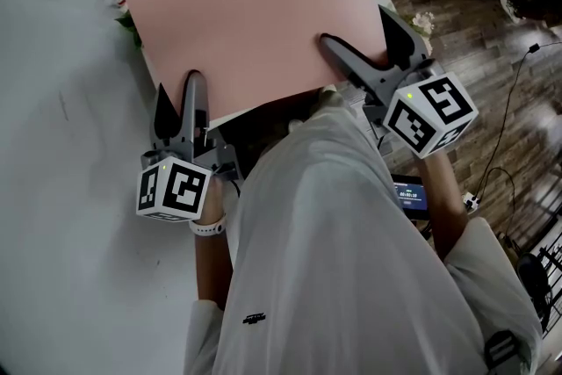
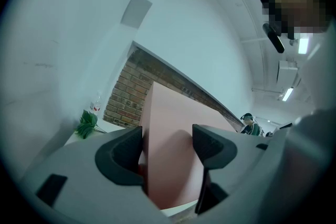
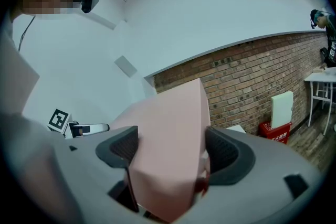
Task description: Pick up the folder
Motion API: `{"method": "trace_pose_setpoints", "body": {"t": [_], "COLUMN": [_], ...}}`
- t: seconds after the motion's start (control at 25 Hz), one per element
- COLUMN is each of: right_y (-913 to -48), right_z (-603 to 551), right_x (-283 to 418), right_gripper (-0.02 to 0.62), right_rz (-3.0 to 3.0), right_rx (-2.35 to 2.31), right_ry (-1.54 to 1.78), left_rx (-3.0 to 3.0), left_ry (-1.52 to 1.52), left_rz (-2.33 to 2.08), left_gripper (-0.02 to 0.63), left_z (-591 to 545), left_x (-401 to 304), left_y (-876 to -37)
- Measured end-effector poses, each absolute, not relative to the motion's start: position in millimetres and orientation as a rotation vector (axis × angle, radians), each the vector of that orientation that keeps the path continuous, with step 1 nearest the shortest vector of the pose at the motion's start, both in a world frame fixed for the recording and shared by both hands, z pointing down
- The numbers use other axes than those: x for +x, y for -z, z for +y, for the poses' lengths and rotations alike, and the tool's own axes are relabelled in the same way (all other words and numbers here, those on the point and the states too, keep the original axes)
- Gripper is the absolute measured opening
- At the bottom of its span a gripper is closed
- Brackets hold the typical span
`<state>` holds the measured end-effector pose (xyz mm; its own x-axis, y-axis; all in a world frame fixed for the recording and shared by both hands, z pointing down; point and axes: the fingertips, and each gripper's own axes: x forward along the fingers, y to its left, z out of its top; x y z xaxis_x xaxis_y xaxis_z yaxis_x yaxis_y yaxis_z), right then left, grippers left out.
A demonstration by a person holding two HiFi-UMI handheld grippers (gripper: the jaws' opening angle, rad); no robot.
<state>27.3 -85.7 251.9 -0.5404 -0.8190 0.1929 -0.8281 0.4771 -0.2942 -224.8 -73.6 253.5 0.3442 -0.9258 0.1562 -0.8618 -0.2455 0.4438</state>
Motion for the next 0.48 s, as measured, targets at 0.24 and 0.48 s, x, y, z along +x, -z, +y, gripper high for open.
{"method": "trace_pose_setpoints", "body": {"t": [0.24, 0.48], "right_y": [-251.7, -250.1], "right_z": [-83.9, -80.6], "right_x": [31.6, 34.2], "right_gripper": [0.397, 0.396], "right_rz": [-2.676, -2.674], "right_rx": [1.496, 1.502], "right_ry": [-0.554, -0.542], "left_rx": [2.161, 2.158], "left_ry": [0.195, 0.198], "left_rz": [-1.558, -1.557], "left_gripper": [0.302, 0.301], "left_z": [-71.3, -68.0], "left_x": [-221.0, -219.0], "left_y": [-252.8, -252.8]}}
